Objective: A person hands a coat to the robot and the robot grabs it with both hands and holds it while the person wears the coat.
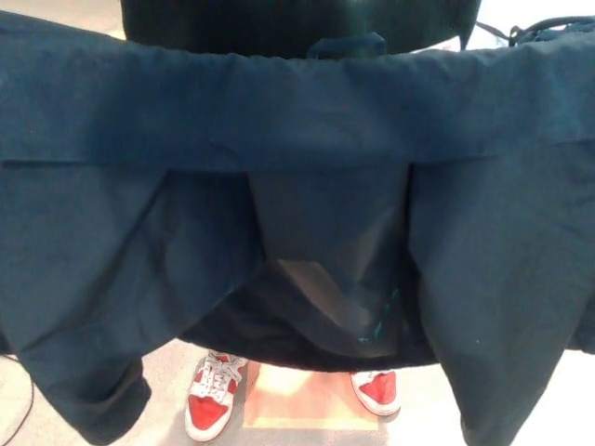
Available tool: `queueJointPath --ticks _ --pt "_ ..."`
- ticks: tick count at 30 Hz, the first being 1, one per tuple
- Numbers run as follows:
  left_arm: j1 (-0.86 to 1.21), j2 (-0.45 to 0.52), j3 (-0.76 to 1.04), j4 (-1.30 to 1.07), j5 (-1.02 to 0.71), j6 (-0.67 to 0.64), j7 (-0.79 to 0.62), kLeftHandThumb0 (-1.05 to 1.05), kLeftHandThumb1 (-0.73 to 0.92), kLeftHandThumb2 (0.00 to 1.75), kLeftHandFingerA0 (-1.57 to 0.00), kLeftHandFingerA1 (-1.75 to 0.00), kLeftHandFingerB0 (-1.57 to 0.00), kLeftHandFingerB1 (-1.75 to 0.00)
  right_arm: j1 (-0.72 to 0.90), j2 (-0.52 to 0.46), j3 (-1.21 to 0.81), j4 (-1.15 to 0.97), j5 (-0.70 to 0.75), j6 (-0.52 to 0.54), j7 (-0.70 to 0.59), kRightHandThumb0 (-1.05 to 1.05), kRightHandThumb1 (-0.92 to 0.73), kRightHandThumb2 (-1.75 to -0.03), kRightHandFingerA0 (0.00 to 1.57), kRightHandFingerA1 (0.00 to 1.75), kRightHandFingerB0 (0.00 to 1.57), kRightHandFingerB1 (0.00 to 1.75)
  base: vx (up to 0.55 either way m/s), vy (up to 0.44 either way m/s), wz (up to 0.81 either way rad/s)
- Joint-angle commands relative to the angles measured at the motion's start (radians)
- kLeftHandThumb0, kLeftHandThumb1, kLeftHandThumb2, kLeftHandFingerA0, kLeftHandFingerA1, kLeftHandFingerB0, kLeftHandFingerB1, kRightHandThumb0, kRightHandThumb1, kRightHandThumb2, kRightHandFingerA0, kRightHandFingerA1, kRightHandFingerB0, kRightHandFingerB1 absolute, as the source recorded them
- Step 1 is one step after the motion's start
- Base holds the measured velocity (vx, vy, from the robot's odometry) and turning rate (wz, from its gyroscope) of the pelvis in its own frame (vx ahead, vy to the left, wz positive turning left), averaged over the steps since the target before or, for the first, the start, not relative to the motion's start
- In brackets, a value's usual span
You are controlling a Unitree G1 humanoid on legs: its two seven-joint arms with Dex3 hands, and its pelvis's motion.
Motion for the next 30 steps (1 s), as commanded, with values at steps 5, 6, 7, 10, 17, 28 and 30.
queueJointPath --ticks 5,6,7,10,17,28,30 --pt "0.292 0.348 0.065 -0.717 0.424 -0.398 0.586 -0.36 0.73 0.62 -0.91 -0.48 -0.67 -0.41 0.244 -0.175 -0.148 -0.471 -0.154 -0.498 -0.4 -0.2 -0.78 -0.64 0.85 0.52 0.63 0.46 0.0 0.0 0.0" --pt "0.31 0.353 0.108 -0.766 0.406 -0.423 0.567 -0.38 0.82 0.65 -0.86 -0.46 -0.68 -0.41 0.254 -0.17 -0.182 -0.489 -0.111 -0.54 -0.381 -0.24 -0.79 -0.64 1.0 0.52 0.67 0.46 0.0 0.0 0.0" --pt "0.341 0.362 0.179 -0.849 0.369 -0.466 0.526 -0.38 0.85 0.65 -0.81 -0.45 -0.67 -0.42 0.269 -0.159 -0.241 -0.52 -0.032 -0.608 -0.348 -0.24 -0.78 -0.64 1.03 0.54 0.69 0.47 0.0 0.0 0.0" --pt "0.389 0.37 0.297 -0.974 0.328 -0.517 0.479 -0.36 0.77 0.64 -0.77 -0.44 -0.69 -0.42 0.281 -0.155 -0.34 -0.59 0.027 -0.692 -0.337 -0.25 -0.8 -0.64 1.02 0.53 0.7 0.49 0.0 0.0 0.0" --pt "0.425 0.32 0.529 -1.163 0.219 -0.642 0.425 -0.33 0.76 0.63 -0.8 -0.46 -0.74 -0.46 0.256 -0.105 -0.503 -0.771 0.148 -0.84 -0.302 -0.28 -0.76 -0.63 1.07 0.54 0.72 0.48 0.0 0.0 0.0" --pt "0.297 0.295 0.743 -1.404 -0.056 -0.757 0.26 -0.28 0.68 0.6 -0.82 -0.49 -0.74 -0.48 0.178 -0.048 -0.616 -1.101 0.36 -0.777 -0.226 -0.29 -0.78 -0.64 1.1 0.59 0.8 0.53 0.0 0.0 0.0" --pt "0.266 0.294 0.758 -1.447 -0.092 -0.728 0.233 -0.34 0.68 0.61 -0.91 -0.52 -0.79 -0.51 0.158 -0.056 -0.641 -1.146 0.392 -0.742 -0.207 -0.3 -0.76 -0.66 1.08 0.58 0.83 0.54 0.0 0.0 0.0"
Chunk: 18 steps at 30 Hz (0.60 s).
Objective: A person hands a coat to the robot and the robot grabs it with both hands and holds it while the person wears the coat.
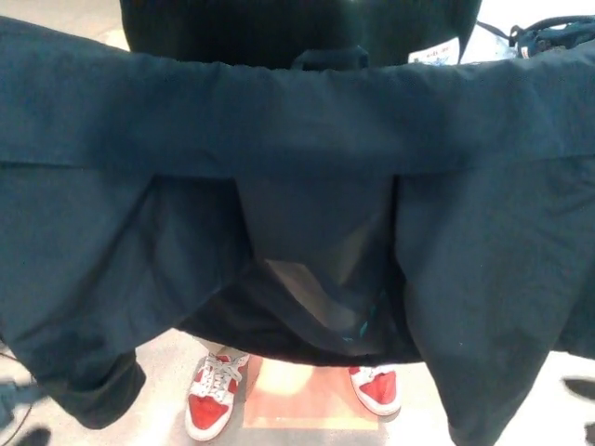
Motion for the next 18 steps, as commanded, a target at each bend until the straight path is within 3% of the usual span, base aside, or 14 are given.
queueJointPath --ticks 1,5,8,10,12,13,14,15,18 --pt "-0.064 0.069 0.27 -0.376 -0.194 -0.359 -0.016 -0.34 0.68 0.61 -0.91 -0.52 -0.79 -0.51 -0.053 -0.005 -0.214 -0.374 0.332 -0.282 -0.038 -0.3 -0.76 -0.66 1.08 0.58 0.83 0.54 0.0 0.0 0.0" --pt "-0.13 0.105 0.333 -0.433 -0.253 -0.309 -0.066 -0.31 0.55 0.56 -0.93 -0.54 -0.83 -0.53 -0.13 -0.017 -0.234 -0.454 0.377 -0.221 -0.014 -0.36 -0.75 -0.63 1.06 0.62 0.85 0.54 0.0 0.0 0.0" --pt "-0.207 0.134 0.361 -0.439 -0.28 -0.286 -0.089 -0.36 0.58 0.62 -0.92 -0.54 -0.81 -0.54 -0.193 -0.037 -0.238 -0.488 0.43 -0.203 0.011 -0.37 -0.74 -0.64 1.07 0.66 0.83 0.54 0.0 0.0 0.0" --pt "-0.258 0.161 0.369 -0.428 -0.291 -0.274 -0.108 -0.34 0.59 0.64 -0.84 -0.57 -0.74 -0.53 -0.224 -0.049 -0.245 -0.507 0.447 -0.185 0.025 -0.38 -0.75 -0.64 1.04 0.66 0.81 0.53 0.0 0.0 0.0" --pt "-0.331 0.185 0.343 -0.428 -0.329 -0.199 -0.141 -0.36 0.65 0.6 -0.61 -0.51 -0.65 -0.45 -0.31 -0.072 -0.262 -0.502 0.446 -0.163 0.029 -0.41 -0.77 -0.64 1.0 0.66 0.79 0.5 0.0 0.0 0.0" --pt "-0.334 0.197 0.341 -0.43 -0.351 -0.185 -0.16 -0.36 0.65 0.6 -0.61 -0.51 -0.65 -0.45 -0.326 -0.077 -0.265 -0.507 0.452 -0.151 0.034 -0.41 -0.77 -0.64 1.0 0.66 0.79 0.5 0.0 0.0 0.0" --pt "-0.357 0.22 0.333 -0.421 -0.388 -0.167 -0.189 -0.38 0.64 0.59 -0.55 -0.49 -0.61 -0.43 -0.348 -0.103 -0.275 -0.522 0.482 -0.107 0.055 -0.39 -0.77 -0.63 0.98 0.65 0.73 0.5 0.0 0.0 0.0" --pt "-0.383 0.245 0.332 -0.406 -0.405 -0.158 -0.21 -0.32 0.61 0.58 -0.44 -0.44 -0.5 -0.39 -0.361 -0.124 -0.3 -0.533 0.471 -0.066 0.069 -0.34 -0.65 -0.59 0.95 0.53 0.54 0.4 0.0 0.0 0.0" --pt "-0.499 0.343 0.319 -0.334 -0.441 -0.102 -0.284 -0.48 0.63 0.58 -0.36 -0.48 -0.46 -0.36 -0.397 -0.222 -0.385 -0.555 0.426 0.068 0.131 -0.46 -0.67 -0.61 0.84 0.57 0.43 0.36 0.0 0.0 0.0"
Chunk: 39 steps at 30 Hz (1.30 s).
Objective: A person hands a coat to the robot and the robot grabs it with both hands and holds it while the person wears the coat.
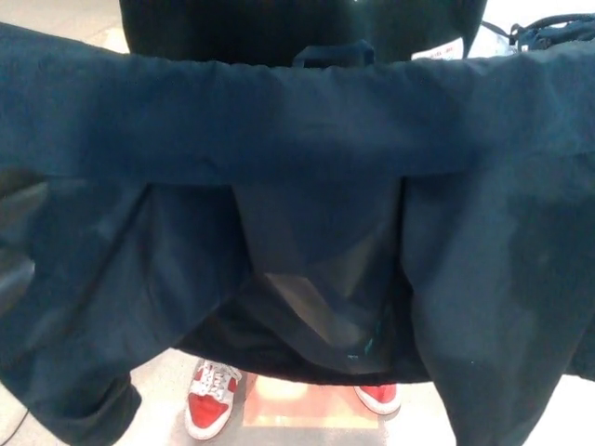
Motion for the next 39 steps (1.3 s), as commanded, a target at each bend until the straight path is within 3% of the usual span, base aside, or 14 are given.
queueJointPath --ticks 1,2,7,9,11,21,22,23,27,28,30,37,38,39 --pt "-0.248 0.214 0.008 0.067 -0.252 0.058 -0.233 -0.55 0.62 0.6 -0.31 -0.5 -0.38 -0.34 -0.137 -0.197 -0.158 -0.103 0.184 0.197 0.131 -0.56 -0.52 -0.85 0.67 0.65 0.32 0.47 0.0 0.0 0.0" --pt "-0.3 0.249 -0.012 0.1 -0.253 0.091 -0.266 -0.62 0.65 0.59 -0.3 -0.44 -0.29 -0.31 -0.157 -0.255 -0.173 -0.093 0.21 0.25 0.168 -0.59 -0.62 -0.59 0.66 0.52 0.34 0.32 0.0 0.0 0.0" --pt "-0.48 0.338 -0.119 0.242 -0.264 0.177 -0.39 -0.7 0.5 0.81 -0.17 -0.45 -0.14 -0.4 -0.239 -0.505 -0.196 -0.025 0.304 0.502 0.329 -0.86 -0.57 -0.89 0.53 0.5 0.24 0.43 0.0 0.0 0.0" --pt "-0.537 0.371 -0.151 0.272 -0.214 0.215 -0.429 -0.76 0.52 0.84 -0.15 -0.42 -0.09 -0.4 -0.281 -0.607 -0.196 0.034 0.22 0.513 0.397 -0.82 -0.68 -0.62 0.37 0.33 0.2 0.3 0.0 0.0 0.0" --pt "-0.573 0.404 -0.172 0.273 -0.233 0.241 -0.475 -0.79 0.52 0.85 -0.1 -0.41 -0.04 -0.34 -0.335 -0.682 -0.168 0.098 0.179 0.496 0.434 -0.89 -0.6 -1.0 0.03 0.41 0.02 0.27 0.0 0.0 0.0" --pt "-0.787 0.557 -0.288 0.284 -0.258 0.405 -0.698 -0.83 0.52 0.91 -0.07 -0.25 -0.07 -0.17 -0.623 -0.966 0.062 0.297 0.284 0.589 0.638 -0.96 -0.62 -1.04 0.11 0.19 0.1 0.06 0.0 0.0 0.0" --pt "-0.838 0.579 -0.322 0.306 -0.297 0.429 -0.762 -0.79 0.49 0.89 -0.07 -0.27 -0.08 -0.17 -0.678 -0.995 0.121 0.306 0.262 0.609 0.673 -0.98 -0.78 -0.63 0.17 0.33 0.02 0.22 0.0 0.0 0.0" --pt "-0.87 0.593 -0.344 0.321 -0.317 0.447 -0.803 -0.83 0.51 0.9 -0.08 -0.25 -0.08 -0.13 -0.717 -1.01 0.159 0.314 0.246 0.617 0.696 -0.98 -0.63 -0.99 0.13 0.44 0.07 0.16 0.0 0.0 0.0" --pt "-0.936 0.617 -0.39 0.353 -0.361 0.511 -0.905 -0.79 0.47 0.9 -0.05 -0.26 -0.04 -0.14 -0.844 -1.012 0.27 0.347 0.233 0.634 0.794 -0.93 -0.61 -0.98 0.13 0.45 0.04 0.15 0.0 0.0 0.0" --pt "-0.966 0.613 -0.413 0.385 -0.371 0.504 -0.946 -0.92 0.54 0.67 -0.07 -0.29 -0.02 -0.19 -0.888 -1.008 0.308 0.36 0.235 0.648 0.846 -0.9 -0.76 -0.63 0.19 0.33 0.02 0.2 0.0 0.0 0.0" --pt "-1.005 0.623 -0.441 0.413 -0.392 0.528 -1.016 -0.92 0.56 0.64 -0.09 -0.3 -0.01 -0.2 -0.954 -0.999 0.363 0.371 0.214 0.67 0.906 -0.91 -0.6 -0.94 0.1 0.41 0.05 0.19 0.0 0.0 0.0" --pt "-1.177 0.652 -0.542 0.447 -0.496 0.792 -1.301 -0.82 0.54 0.85 -0.09 -0.37 -0.1 -0.34 -1.165 -0.914 0.519 0.451 0.186 0.777 1.103 -0.93 -0.63 -0.73 0.18 0.36 0.07 0.2 0.0 0.0 0.0" --pt "-1.198 0.652 -0.552 0.461 -0.496 0.807 -1.328 -0.36 0.18 0.84 -0.01 -0.48 0.0 -0.46 -1.201 -0.894 0.544 0.475 0.174 0.783 1.13 -0.87 -0.59 -0.95 0.17 0.44 0.05 0.24 0.0 0.0 0.0" --pt "-1.233 0.648 -0.572 0.478 -0.477 0.817 -1.364 -0.36 0.18 0.84 -0.01 -0.48 0.0 -0.46 -1.245 -0.87 0.576 0.502 0.161 0.81 1.166 -0.89 -0.58 -0.95 0.5 0.54 0.05 0.17 0.0 0.0 0.0"
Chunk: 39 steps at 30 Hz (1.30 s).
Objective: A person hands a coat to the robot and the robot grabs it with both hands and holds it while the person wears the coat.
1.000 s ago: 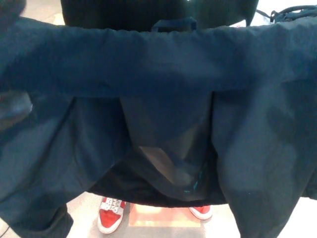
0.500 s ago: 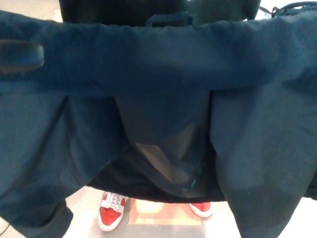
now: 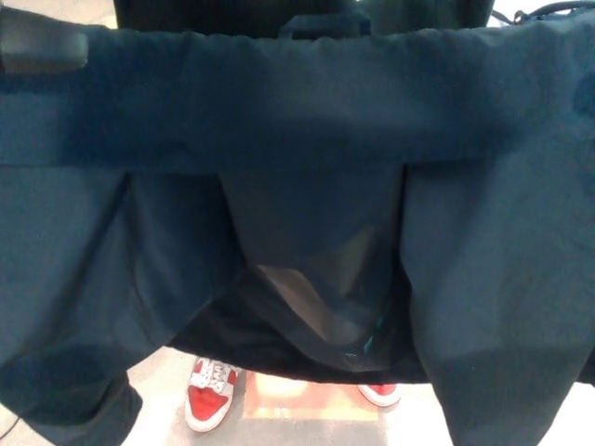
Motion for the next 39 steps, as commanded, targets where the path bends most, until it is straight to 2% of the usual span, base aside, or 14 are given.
queueJointPath --ticks 1,5,6,11,12,13,22,25,26,27,28,32,37,39 --pt "-0.359 0.128 -0.245 0.159 -0.253 0.555 -0.8 -0.36 0.18 0.84 -0.01 -0.48 0.0 -0.46 -0.474 0.008 0.385 0.216 0.004 0.4 0.683 -0.87 -0.57 -0.94 0.57 0.56 0.03 0.18 0.0 0.0 0.0" --pt "-0.429 0.115 -0.285 0.183 -0.229 0.605 -0.859 -0.36 0.17 0.83 -0.01 -0.48 0.0 -0.46 -0.572 0.048 0.466 0.275 -0.044 0.423 0.779 -0.85 -0.71 -0.62 0.7 0.46 0.03 0.22 0.0 0.0 0.0" --pt "-0.475 0.101 -0.318 0.198 -0.199 0.625 -0.909 -0.75 0.44 0.8 -0.05 -0.24 -0.11 -0.31 -0.62 0.067 0.511 0.298 -0.088 0.438 0.833 -0.9 -0.59 -0.94 0.35 0.5 0.05 0.18 0.0 0.0 0.0" --pt "-0.577 0.067 -0.403 0.231 -0.13 0.61 -1.039 -0.76 0.47 0.79 -0.07 -0.33 -0.11 -0.33 -0.697 0.101 0.604 0.341 -0.146 0.464 0.919 -0.85 -0.57 -0.92 0.31 0.5 0.03 0.22 0.0 0.0 0.0" --pt "-0.596 0.063 -0.42 0.237 -0.115 0.593 -1.069 -0.75 0.56 0.58 -0.11 -0.29 -0.15 -0.27 -0.716 0.109 0.629 0.348 -0.151 0.495 0.947 -0.82 -0.68 -0.62 0.28 0.36 0.05 0.22 0.0 0.0 0.0" --pt "-0.606 0.058 -0.436 0.238 -0.111 0.595 -1.094 -0.78 0.48 0.8 -0.07 -0.35 -0.11 -0.34 -0.733 0.117 0.652 0.36 -0.164 0.497 0.977 -0.85 -0.54 -0.9 0.19 0.46 0.04 0.21 0.0 0.0 0.0" --pt "-0.638 0.044 -0.512 0.21 -0.13 0.688 -1.196 -0.35 0.16 0.83 -0.01 -0.48 0.0 -0.46 -0.815 0.158 0.737 0.448 -0.15 0.443 1.112 -0.87 -0.69 -0.61 0.17 0.35 0.02 0.21 0.0 0.0 0.0" --pt "-0.605 0.058 -0.514 0.186 -0.151 0.695 -1.196 -0.36 0.17 0.83 -0.01 -0.49 0.0 -0.46 -0.823 0.162 0.758 0.452 -0.148 0.452 1.126 -0.88 -0.54 -0.91 0.15 0.46 0.04 0.21 0.0 0.0 0.0" --pt "-0.602 0.06 -0.518 0.178 -0.164 0.731 -1.2 -0.7 0.48 0.56 -0.1 -0.31 -0.14 -0.27 -0.824 0.16 0.761 0.446 -0.145 0.456 1.126 -0.88 -0.67 -0.61 0.24 0.37 0.07 0.23 0.0 0.0 0.0" --pt "-0.584 0.07 -0.521 0.155 -0.18 0.759 -1.203 -0.71 0.42 0.77 -0.06 -0.32 -0.1 -0.3 -0.816 0.151 0.763 0.435 -0.134 0.464 1.132 -0.39 -0.2 -0.9 0.02 0.48 0.0 0.48 0.0 0.0 0.0" --pt "-0.575 0.078 -0.523 0.14 -0.184 0.773 -1.206 -0.71 0.42 0.77 -0.07 -0.31 -0.1 -0.3 -0.812 0.146 0.766 0.429 -0.127 0.473 1.138 -0.93 -0.55 -0.93 0.27 0.49 0.04 0.22 0.0 0.0 0.0" --pt "-0.561 0.096 -0.529 0.107 -0.189 0.78 -1.227 -0.72 0.44 0.81 -0.03 -0.27 -0.14 -0.32 -0.814 0.139 0.784 0.433 -0.103 0.498 1.175 -0.87 -0.65 -0.6 0.31 0.4 0.07 0.23 0.0 0.0 0.0" --pt "-0.512 0.125 -0.518 0.037 -0.207 0.715 -1.24 -0.76 0.46 0.83 -0.05 -0.29 -0.11 -0.31 -0.811 0.126 0.802 0.423 -0.115 0.471 1.196 -1.0 -0.6 -0.94 0.28 0.49 0.07 0.23 0.0 0.0 0.0" --pt "-0.481 0.145 -0.501 -0.037 -0.259 0.744 -1.233 -0.73 0.45 0.82 -0.03 -0.22 -0.13 -0.33 -0.814 0.125 0.822 0.417 -0.12 0.5 1.217 -0.39 -0.23 -0.91 0.03 0.49 0.0 0.48 0.0 0.0 0.0"
